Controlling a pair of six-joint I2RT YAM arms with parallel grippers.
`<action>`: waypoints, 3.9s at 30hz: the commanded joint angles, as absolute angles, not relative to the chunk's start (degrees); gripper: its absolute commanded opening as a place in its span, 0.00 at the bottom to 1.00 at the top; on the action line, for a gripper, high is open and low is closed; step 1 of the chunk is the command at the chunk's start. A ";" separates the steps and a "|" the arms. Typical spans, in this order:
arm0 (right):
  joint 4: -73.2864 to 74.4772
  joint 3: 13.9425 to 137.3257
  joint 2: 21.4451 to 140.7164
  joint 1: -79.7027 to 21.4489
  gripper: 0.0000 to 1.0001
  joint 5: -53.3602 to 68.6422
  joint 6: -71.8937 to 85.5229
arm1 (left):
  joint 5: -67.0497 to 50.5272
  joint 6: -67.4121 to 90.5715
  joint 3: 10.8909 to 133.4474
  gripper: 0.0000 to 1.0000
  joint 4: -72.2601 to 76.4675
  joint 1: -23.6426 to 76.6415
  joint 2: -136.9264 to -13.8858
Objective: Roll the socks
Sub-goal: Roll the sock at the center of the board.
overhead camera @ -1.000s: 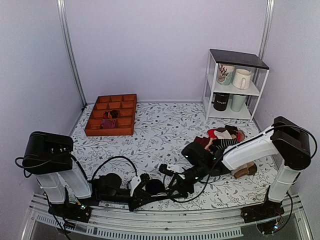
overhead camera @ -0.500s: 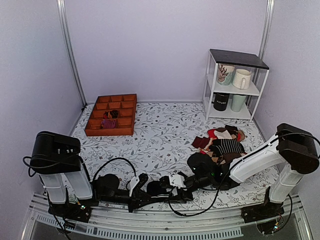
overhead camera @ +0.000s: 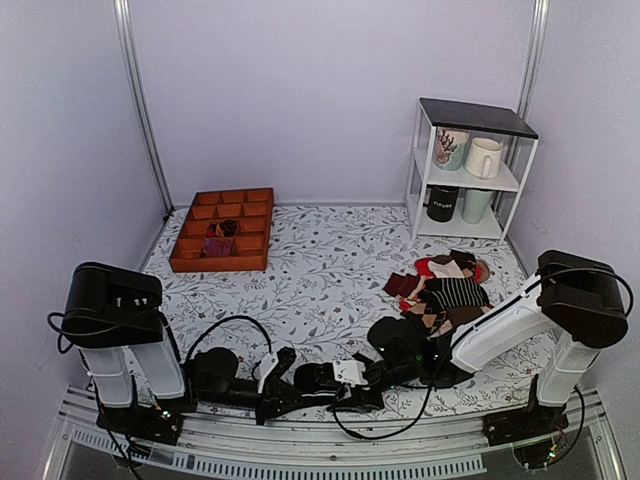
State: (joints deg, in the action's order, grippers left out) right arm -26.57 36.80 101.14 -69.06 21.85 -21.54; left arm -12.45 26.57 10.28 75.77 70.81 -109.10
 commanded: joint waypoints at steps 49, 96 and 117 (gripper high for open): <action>4.99 50.40 117.13 -63.50 0.23 35.38 1.68 | 6.12 -0.06 5.81 0.58 49.23 73.28 -71.50; -2.37 47.01 104.86 -61.26 0.46 24.30 -0.68 | -3.15 19.65 14.09 0.00 40.69 74.05 -95.91; -27.95 35.59 97.25 -73.96 0.54 6.63 -26.34 | -8.01 30.05 13.02 0.00 38.62 72.38 -101.73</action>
